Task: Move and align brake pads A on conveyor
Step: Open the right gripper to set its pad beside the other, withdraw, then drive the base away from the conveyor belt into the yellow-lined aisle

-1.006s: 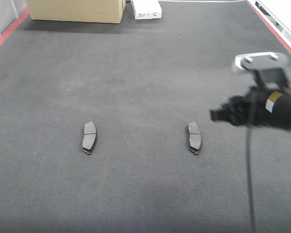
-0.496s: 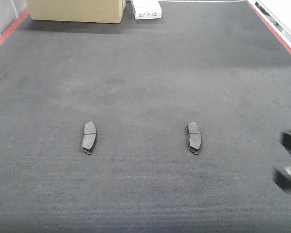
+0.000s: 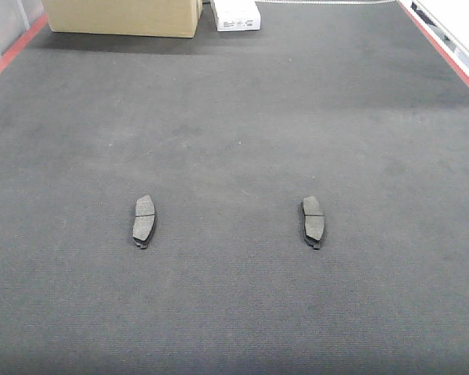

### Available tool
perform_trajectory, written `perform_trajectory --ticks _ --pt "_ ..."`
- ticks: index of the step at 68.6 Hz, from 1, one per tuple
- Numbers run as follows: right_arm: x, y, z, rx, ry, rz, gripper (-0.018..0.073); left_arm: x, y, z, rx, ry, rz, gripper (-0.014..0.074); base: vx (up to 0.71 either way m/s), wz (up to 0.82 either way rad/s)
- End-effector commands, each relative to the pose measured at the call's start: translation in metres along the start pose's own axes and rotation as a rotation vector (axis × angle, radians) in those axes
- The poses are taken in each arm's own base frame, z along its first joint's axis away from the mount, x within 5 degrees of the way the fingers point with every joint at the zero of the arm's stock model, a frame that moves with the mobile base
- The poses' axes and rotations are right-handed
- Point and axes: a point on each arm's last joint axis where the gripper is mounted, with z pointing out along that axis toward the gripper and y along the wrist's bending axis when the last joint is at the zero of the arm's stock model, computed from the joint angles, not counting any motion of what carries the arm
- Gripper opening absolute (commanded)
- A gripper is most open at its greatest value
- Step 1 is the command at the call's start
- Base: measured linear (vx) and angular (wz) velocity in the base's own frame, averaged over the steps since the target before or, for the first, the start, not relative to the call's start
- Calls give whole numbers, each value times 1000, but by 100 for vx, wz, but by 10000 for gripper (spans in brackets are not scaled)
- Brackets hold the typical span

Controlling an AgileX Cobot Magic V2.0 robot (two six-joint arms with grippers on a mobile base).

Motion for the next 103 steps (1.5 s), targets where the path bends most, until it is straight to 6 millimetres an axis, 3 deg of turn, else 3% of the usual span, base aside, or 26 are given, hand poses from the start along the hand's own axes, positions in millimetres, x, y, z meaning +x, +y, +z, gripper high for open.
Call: perform_trajectory --ticks 1,103 --pt "-15 0 -2 -4 -96 -20 -9 -12 -2 -1 18 -75 4 -6 0 0" --pt "-12 0 -1 -1 -70 -20 -9 -12 -2 -1 18 -75 4 -6 -4 0"
